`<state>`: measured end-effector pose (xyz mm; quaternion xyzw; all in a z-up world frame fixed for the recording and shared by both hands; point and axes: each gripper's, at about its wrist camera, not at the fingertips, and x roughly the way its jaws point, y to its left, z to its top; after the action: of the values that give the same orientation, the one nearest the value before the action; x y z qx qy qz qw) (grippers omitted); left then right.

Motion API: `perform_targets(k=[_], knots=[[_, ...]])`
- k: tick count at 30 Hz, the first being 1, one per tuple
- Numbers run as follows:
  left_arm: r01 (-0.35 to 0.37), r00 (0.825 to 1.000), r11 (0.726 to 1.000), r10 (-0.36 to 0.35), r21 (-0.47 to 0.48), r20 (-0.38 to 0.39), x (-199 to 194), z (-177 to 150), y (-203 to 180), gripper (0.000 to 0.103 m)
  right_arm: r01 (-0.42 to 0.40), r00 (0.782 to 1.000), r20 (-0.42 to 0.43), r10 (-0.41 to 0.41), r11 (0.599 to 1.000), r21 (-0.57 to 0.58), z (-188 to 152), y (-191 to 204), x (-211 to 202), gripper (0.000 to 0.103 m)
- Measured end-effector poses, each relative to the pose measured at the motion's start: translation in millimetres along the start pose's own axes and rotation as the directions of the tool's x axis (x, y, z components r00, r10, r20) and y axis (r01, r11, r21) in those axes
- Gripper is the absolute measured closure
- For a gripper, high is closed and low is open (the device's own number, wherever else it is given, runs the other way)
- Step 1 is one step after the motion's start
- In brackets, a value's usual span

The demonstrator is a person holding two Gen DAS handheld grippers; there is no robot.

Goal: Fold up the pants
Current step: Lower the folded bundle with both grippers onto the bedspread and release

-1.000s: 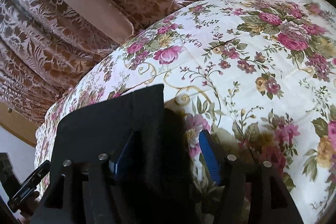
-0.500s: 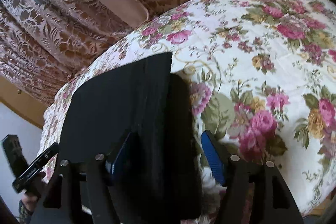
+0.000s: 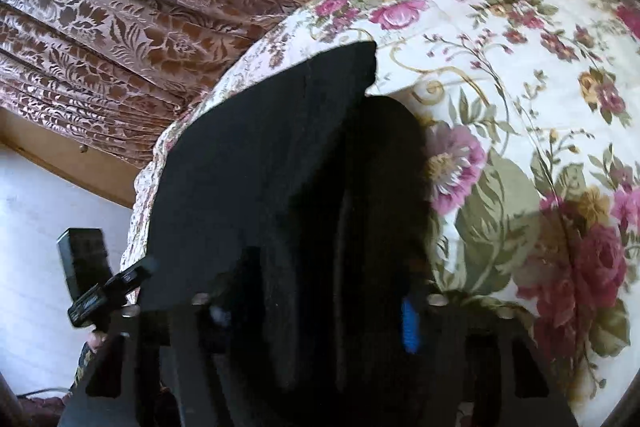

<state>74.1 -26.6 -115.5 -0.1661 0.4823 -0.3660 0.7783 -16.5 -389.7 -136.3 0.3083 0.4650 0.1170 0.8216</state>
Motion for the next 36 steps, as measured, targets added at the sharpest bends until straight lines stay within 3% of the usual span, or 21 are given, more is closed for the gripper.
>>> perform_targets(k=[3, 5, 11, 16, 21, 23, 26, 27, 29, 31, 34, 36], knots=[[0.073, 0.996, 0.997, -0.073, 0.002, 0.044, -17.2, 5.4, -1.6, 0.075, 0.018, 1.000, 0.018, -0.017, 0.999, -0.045, 0.0, 16.3, -8.0, 0.062], [0.100, 0.992, 0.995, -0.101, 0.008, 0.076, -30.6, 12.7, -4.5, 0.077, 0.005, 0.999, 0.040, -0.002, 0.996, -0.084, 3.8, 31.2, -16.8, 0.063], [0.058, 0.980, 0.995, -0.072, 0.079, 0.187, -63.8, 63.0, -8.1, 0.077, -0.038, 0.996, 0.067, 0.053, 0.978, -0.206, 39.7, 76.5, -14.0, 0.064], [-0.064, 0.967, 0.992, 0.036, 0.106, 0.251, -74.9, 125.2, 16.4, 0.077, -0.080, 0.992, 0.070, 0.102, 0.961, -0.266, 93.3, 101.5, 23.6, 0.064], [-0.149, 0.958, 0.985, 0.122, 0.086, 0.261, -66.3, 168.9, 55.7, 0.076, -0.117, 0.989, 0.056, 0.137, 0.957, -0.267, 153.3, 117.9, 84.7, 0.063], [-0.213, 0.952, 0.976, 0.195, 0.052, 0.236, -52.5, 179.6, 80.8, 0.075, -0.125, 0.989, 0.044, 0.140, 0.962, -0.244, 170.9, 118.9, 109.3, 0.061], [-0.285, 0.953, 0.959, 0.283, 0.004, 0.109, -15.2, 169.4, 121.3, 0.073, -0.087, 0.996, -0.008, 0.088, 0.976, -0.199, 186.2, 103.3, 154.9, 0.058], [-0.290, 0.953, 0.957, 0.289, 0.000, 0.092, -7.4, 162.7, 129.2, 0.071, -0.052, 0.998, -0.039, 0.045, 0.982, -0.183, 186.0, 92.8, 172.5, 0.052], [-0.248, 0.959, 0.968, 0.251, -0.035, 0.129, -5.6, 150.8, 139.1, 0.068, -0.059, 0.997, -0.064, 0.050, 0.988, -0.146, 181.0, 73.1, 190.0, 0.044], [-0.245, 0.958, 0.967, 0.252, -0.065, 0.135, -7.2, 149.3, 143.3, 0.063, -0.103, 0.994, -0.046, 0.098, 0.985, -0.137, 177.2, 64.2, 189.0, 0.044], [-0.313, 0.935, 0.946, 0.322, -0.083, 0.146, -9.9, 151.3, 134.6, 0.055, -0.079, 0.996, -0.043, 0.073, 0.986, -0.147, 177.7, 69.1, 190.3, 0.042], [-0.387, 0.902, 0.917, 0.398, -0.095, 0.166, -17.9, 150.3, 122.3, 0.050, -0.048, 0.998, -0.052, 0.041, 0.988, -0.149, 180.5, 74.9, 187.6, 0.036]])
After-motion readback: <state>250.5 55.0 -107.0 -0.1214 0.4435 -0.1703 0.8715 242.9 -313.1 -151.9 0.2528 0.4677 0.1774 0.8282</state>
